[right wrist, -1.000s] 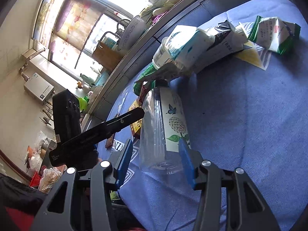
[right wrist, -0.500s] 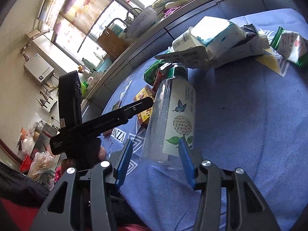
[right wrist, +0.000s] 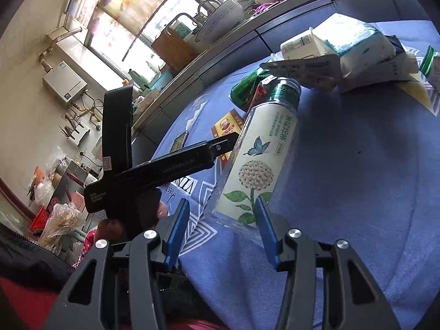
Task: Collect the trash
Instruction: 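Position the left tool around the clear plastic bottle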
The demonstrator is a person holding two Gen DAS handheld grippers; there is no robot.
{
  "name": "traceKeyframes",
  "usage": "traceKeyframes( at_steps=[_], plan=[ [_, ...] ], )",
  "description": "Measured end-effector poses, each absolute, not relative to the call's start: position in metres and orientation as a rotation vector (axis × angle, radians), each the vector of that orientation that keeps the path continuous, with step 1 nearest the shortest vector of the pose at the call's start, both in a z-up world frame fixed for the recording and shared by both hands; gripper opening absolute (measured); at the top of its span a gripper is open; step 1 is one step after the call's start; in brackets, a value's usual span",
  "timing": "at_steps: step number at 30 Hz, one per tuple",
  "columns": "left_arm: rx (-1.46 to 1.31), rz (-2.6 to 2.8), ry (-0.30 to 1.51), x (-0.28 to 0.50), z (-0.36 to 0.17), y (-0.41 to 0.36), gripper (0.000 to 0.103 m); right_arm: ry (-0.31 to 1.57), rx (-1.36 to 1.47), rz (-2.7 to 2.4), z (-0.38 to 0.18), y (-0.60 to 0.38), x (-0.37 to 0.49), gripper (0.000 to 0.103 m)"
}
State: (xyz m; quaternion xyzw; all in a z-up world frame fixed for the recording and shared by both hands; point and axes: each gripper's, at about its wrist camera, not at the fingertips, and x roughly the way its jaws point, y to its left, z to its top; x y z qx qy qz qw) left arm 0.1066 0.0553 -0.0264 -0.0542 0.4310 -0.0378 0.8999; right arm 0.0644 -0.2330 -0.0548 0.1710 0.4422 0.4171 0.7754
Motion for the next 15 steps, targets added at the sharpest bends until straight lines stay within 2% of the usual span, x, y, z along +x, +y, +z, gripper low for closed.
traceKeyframes(
  at_steps=[15],
  plan=[
    [-0.109,-0.075,0.912,0.1089,-0.0282,0.0522,0.073,0.957,0.385,0.887,-0.0597,-0.2439,0.0602,0.05]
  ],
)
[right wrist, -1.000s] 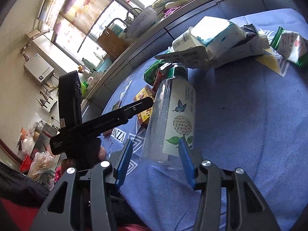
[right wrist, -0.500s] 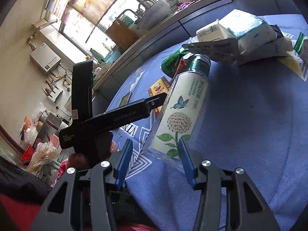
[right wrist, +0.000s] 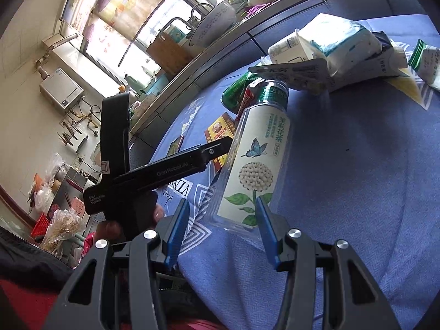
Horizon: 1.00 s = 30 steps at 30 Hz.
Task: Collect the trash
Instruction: 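Position the left tool around the clear plastic bottle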
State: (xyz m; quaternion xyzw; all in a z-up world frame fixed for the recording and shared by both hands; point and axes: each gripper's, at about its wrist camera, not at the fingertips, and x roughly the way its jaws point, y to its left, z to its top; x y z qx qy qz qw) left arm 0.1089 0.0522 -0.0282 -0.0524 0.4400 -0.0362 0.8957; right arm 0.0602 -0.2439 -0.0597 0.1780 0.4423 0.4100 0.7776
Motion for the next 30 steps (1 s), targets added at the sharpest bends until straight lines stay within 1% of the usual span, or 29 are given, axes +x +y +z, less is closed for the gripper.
traceKeyframes(
  at_steps=[16,23,27,30],
  plan=[
    [-0.099,-0.07,0.921,0.11,-0.03,0.051,0.074,0.962,0.389,0.868,-0.062,-0.25,0.06,0.05],
    [-0.114,-0.093,0.905,0.116,-0.014,0.052,0.088,0.977,0.361,0.897,-0.064,-0.234,0.059,0.05],
    [-0.128,-0.159,0.919,0.125,-0.003,0.045,0.09,0.981,0.333,0.934,-0.065,-0.218,0.059,0.05],
    [-0.04,-0.189,0.931,0.133,-0.002,0.025,0.09,0.976,0.322,0.949,-0.064,-0.215,0.057,0.05]
  ],
)
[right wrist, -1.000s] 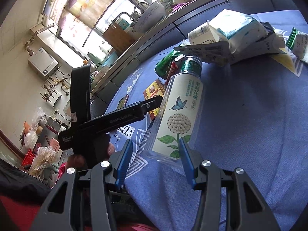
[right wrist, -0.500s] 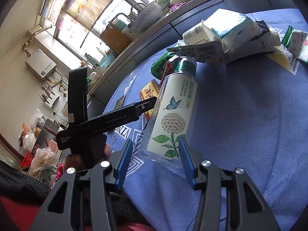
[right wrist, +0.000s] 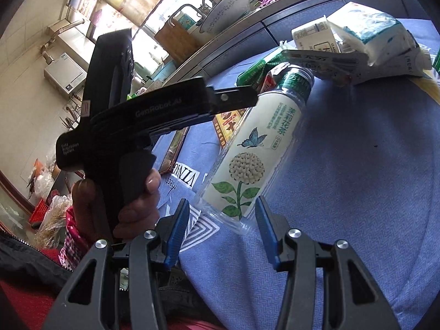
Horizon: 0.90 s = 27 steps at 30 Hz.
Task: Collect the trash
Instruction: 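Position the left tool around the clear plastic bottle, then close the left tool on the bottle neck and lift it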
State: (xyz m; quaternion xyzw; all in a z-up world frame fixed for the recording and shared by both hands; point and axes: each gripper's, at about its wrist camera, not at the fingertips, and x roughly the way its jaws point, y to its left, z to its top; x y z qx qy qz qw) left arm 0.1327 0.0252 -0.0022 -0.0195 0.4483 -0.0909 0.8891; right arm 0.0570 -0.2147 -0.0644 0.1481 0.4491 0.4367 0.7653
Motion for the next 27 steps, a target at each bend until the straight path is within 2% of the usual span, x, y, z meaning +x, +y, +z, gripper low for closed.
traceKeyframes(
  at_steps=[4,6,8,12,17,20,23,25,26,27],
  plan=[
    [0.071,-0.233,0.964,0.139,-0.014,0.0,0.088,0.961,0.339,0.937,-0.064,-0.224,0.056,0.05],
    [0.103,-0.282,0.986,0.14,-0.023,-0.012,0.069,0.956,0.356,0.919,-0.065,-0.233,0.056,0.05],
    [0.147,-0.283,0.95,0.135,-0.023,-0.019,0.066,0.954,0.373,0.898,-0.065,-0.246,0.055,0.05],
    [0.254,-0.351,0.895,0.116,-0.014,-0.028,0.052,0.939,0.404,0.839,-0.065,-0.276,0.058,0.05],
    [0.37,-0.426,0.931,0.097,-0.012,-0.029,0.052,0.895,0.457,0.726,-0.059,-0.311,0.067,0.05],
    [0.356,-0.418,0.953,0.108,-0.008,-0.029,0.074,0.867,0.424,0.678,-0.054,-0.314,0.08,0.05],
    [0.301,-0.44,0.968,0.134,-0.004,-0.032,0.075,0.884,0.45,0.691,-0.057,-0.308,0.097,0.05],
    [0.26,-0.449,1.018,0.156,-0.007,-0.034,0.07,0.936,0.55,0.704,-0.068,-0.307,0.107,0.05],
    [0.249,-0.46,1.045,0.164,-0.011,-0.037,0.058,0.953,0.587,0.7,-0.073,-0.309,0.11,0.05],
    [0.244,-0.467,1.075,0.171,-0.015,-0.039,0.051,0.968,0.627,0.7,-0.077,-0.311,0.114,0.05]
  ],
)
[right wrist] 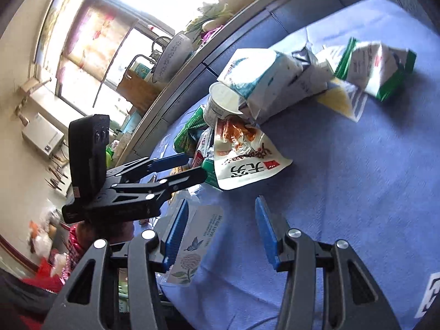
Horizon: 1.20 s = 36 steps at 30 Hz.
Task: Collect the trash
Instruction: 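Close the left tool on the bottle neck and lift it, then carry the bottle to the wastebasket and open the left tool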
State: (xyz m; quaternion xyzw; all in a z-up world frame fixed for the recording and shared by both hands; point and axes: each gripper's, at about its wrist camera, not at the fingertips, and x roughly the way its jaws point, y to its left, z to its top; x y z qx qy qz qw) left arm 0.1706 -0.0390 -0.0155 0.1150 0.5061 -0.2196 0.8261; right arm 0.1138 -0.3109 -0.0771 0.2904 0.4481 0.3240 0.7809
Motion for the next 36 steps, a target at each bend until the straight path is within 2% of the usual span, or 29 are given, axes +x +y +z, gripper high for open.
traceKeyframes(
  at_steps=[5,10,11,12,13,14,17,20,26,36],
  plan=[
    [0.257,-0.48,1.169,0.188,-0.039,-0.048,0.045,1.034,0.898,0.688,-0.099,-0.329,0.137,0.05],
    [0.233,-0.496,1.148,0.183,-0.038,-0.046,0.04,1.097,0.967,0.605,-0.113,-0.329,0.161,0.05],
    [0.229,-0.494,1.14,0.179,-0.038,-0.042,0.04,1.105,0.976,0.598,-0.117,-0.327,0.165,0.045],
    [0.225,-0.49,1.136,0.177,-0.038,-0.04,0.039,1.116,0.992,0.602,-0.12,-0.325,0.168,0.026],
    [0.22,-0.482,1.136,0.174,-0.037,-0.038,0.039,1.126,1.01,0.607,-0.122,-0.324,0.169,0.016],
    [0.21,-0.475,1.137,0.17,-0.036,-0.035,0.039,1.123,1.018,0.613,-0.122,-0.323,0.167,0.009],
    [0.181,-0.489,1.123,0.147,-0.027,-0.022,0.039,1.097,0.992,0.629,-0.114,-0.331,0.153,0.004],
    [0.17,-0.512,1.103,0.125,-0.015,-0.014,0.039,1.061,0.945,0.642,-0.103,-0.349,0.131,0.001],
    [0.112,-0.577,1.052,0.104,0.018,-0.019,0.039,0.971,0.89,0.597,-0.089,-0.403,0.079,0.0],
    [0.147,-0.812,0.88,0.114,0.091,-0.155,0.039,0.694,0.841,0.336,-0.048,-0.512,0.021,0.0]
  ],
)
